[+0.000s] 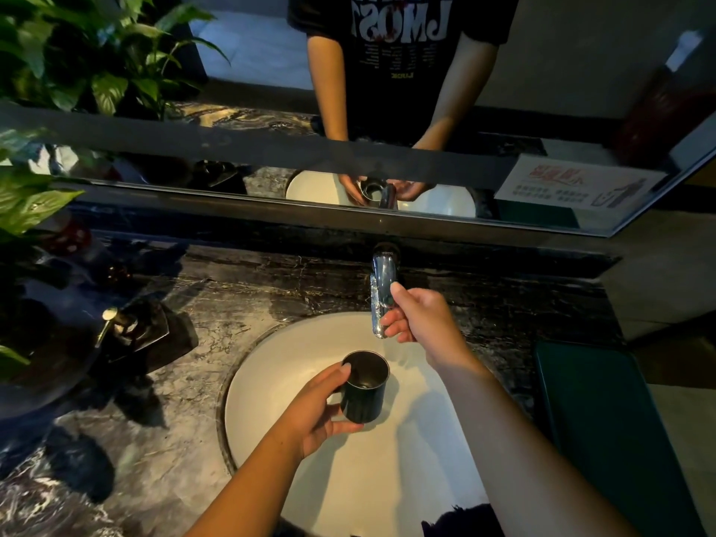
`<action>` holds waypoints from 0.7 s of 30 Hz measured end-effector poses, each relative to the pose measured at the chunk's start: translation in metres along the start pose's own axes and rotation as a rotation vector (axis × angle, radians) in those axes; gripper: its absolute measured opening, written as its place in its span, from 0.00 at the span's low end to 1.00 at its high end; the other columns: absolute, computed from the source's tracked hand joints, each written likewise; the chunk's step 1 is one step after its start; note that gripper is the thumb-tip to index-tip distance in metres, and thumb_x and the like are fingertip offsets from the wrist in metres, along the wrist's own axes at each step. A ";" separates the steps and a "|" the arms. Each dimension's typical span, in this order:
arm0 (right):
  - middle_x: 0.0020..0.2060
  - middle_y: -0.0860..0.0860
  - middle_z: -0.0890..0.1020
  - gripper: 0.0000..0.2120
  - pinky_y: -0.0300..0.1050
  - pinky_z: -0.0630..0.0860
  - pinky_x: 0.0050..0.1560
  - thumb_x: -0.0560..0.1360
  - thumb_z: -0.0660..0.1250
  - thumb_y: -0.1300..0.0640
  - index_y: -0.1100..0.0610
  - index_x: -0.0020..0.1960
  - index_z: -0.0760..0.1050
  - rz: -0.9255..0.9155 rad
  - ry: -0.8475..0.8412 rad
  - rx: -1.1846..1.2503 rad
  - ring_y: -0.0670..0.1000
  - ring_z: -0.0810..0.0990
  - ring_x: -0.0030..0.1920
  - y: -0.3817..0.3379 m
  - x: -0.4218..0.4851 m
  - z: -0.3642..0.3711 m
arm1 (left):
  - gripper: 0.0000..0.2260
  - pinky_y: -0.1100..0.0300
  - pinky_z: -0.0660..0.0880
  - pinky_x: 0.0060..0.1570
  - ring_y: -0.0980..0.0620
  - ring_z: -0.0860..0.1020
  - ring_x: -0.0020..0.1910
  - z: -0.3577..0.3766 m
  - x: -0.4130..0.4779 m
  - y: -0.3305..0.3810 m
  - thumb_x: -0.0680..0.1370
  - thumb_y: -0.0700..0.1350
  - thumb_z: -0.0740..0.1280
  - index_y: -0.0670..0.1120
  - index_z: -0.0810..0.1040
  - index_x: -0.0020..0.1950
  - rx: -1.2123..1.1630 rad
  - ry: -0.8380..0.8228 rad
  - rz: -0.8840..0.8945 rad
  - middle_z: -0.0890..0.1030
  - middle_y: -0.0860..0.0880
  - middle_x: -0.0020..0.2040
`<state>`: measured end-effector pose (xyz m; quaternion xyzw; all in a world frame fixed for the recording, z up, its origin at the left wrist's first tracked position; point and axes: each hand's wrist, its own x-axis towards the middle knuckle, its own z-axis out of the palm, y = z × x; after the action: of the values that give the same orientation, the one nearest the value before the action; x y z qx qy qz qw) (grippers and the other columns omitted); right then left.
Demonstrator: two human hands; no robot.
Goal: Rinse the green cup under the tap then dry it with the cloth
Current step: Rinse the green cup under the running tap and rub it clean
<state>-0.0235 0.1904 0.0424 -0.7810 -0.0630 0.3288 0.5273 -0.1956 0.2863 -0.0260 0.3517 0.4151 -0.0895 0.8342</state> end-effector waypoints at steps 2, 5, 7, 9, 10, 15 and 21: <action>0.36 0.55 0.85 0.14 0.38 0.77 0.32 0.83 0.65 0.51 0.62 0.52 0.80 0.020 0.013 -0.010 0.44 0.81 0.28 0.001 0.002 0.002 | 0.13 0.38 0.82 0.50 0.34 0.76 0.65 -0.001 -0.001 -0.001 0.79 0.49 0.69 0.51 0.82 0.63 -0.010 0.007 0.000 0.75 0.42 0.66; 0.35 0.54 0.84 0.12 0.36 0.76 0.31 0.83 0.65 0.53 0.61 0.49 0.80 0.046 0.016 -0.010 0.43 0.79 0.27 0.002 0.001 0.005 | 0.12 0.38 0.82 0.50 0.34 0.75 0.65 -0.003 -0.002 -0.003 0.79 0.49 0.70 0.51 0.82 0.62 -0.011 0.019 -0.001 0.75 0.43 0.66; 0.34 0.53 0.84 0.13 0.36 0.76 0.31 0.83 0.64 0.53 0.59 0.46 0.80 0.043 0.021 -0.015 0.44 0.78 0.27 0.002 -0.001 0.007 | 0.11 0.38 0.82 0.50 0.34 0.75 0.65 -0.005 -0.002 -0.004 0.79 0.48 0.70 0.51 0.82 0.62 -0.011 0.025 -0.004 0.76 0.43 0.65; 0.33 0.52 0.83 0.13 0.36 0.75 0.31 0.84 0.63 0.53 0.59 0.45 0.79 0.035 0.023 -0.024 0.45 0.78 0.28 0.002 -0.003 0.009 | 0.10 0.37 0.82 0.51 0.34 0.74 0.66 -0.006 -0.002 -0.005 0.79 0.48 0.70 0.51 0.82 0.61 -0.013 0.031 0.000 0.76 0.43 0.65; 0.32 0.52 0.82 0.14 0.37 0.74 0.31 0.84 0.63 0.54 0.59 0.45 0.79 0.030 0.021 -0.022 0.45 0.77 0.28 0.002 -0.004 0.010 | 0.10 0.36 0.81 0.53 0.33 0.74 0.66 -0.007 -0.001 -0.005 0.79 0.48 0.70 0.51 0.82 0.61 -0.015 0.034 0.004 0.76 0.43 0.65; 0.31 0.51 0.82 0.14 0.36 0.74 0.30 0.84 0.62 0.55 0.58 0.43 0.78 0.007 0.023 -0.055 0.44 0.77 0.27 0.002 -0.004 0.010 | 0.11 0.34 0.80 0.55 0.34 0.74 0.65 -0.007 -0.001 -0.006 0.79 0.48 0.70 0.51 0.83 0.61 -0.011 0.047 0.016 0.76 0.43 0.65; 0.32 0.53 0.82 0.12 0.40 0.76 0.32 0.84 0.62 0.55 0.58 0.44 0.77 0.027 0.005 -0.031 0.47 0.79 0.29 0.018 0.001 0.016 | 0.12 0.35 0.80 0.56 0.35 0.76 0.64 -0.005 -0.001 -0.007 0.80 0.48 0.69 0.50 0.82 0.63 -0.009 0.043 0.033 0.76 0.42 0.65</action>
<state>-0.0365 0.1950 0.0229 -0.7906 -0.0562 0.3331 0.5107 -0.2023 0.2839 -0.0311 0.3564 0.4274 -0.0663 0.8282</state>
